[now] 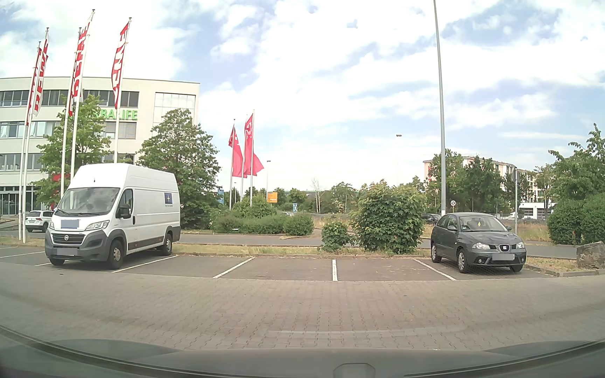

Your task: Follow the waypoints while adhering to traffic rules and regulations

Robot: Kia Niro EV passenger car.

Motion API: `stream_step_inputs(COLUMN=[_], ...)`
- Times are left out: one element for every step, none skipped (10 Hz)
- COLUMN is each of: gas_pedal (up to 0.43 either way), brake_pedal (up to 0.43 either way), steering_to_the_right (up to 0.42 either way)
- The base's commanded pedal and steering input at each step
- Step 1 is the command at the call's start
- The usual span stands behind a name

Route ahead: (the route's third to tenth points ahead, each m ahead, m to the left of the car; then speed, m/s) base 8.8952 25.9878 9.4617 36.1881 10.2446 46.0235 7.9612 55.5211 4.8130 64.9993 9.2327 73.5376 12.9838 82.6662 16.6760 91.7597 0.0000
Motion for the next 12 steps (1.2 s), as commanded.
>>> stream_step_inputs(gas_pedal=[0.0, 0.0, 0.0, 0.0, 0.0, 0.0, 0.0, 0.0, 0.0, 0.0, 0.0, 0.0], brake_pedal=[0.378, 0.378, 0.378, 0.378, 0.378, 0.378, 0.378, 0.378, 0.378, 0.378, 0.378, 0.378], steering_to_the_right=[0.008, 0.008, 0.008, 0.008, 0.008, 0.008, 0.008, 0.008, 0.008, 0.008, 0.008, 0.008])
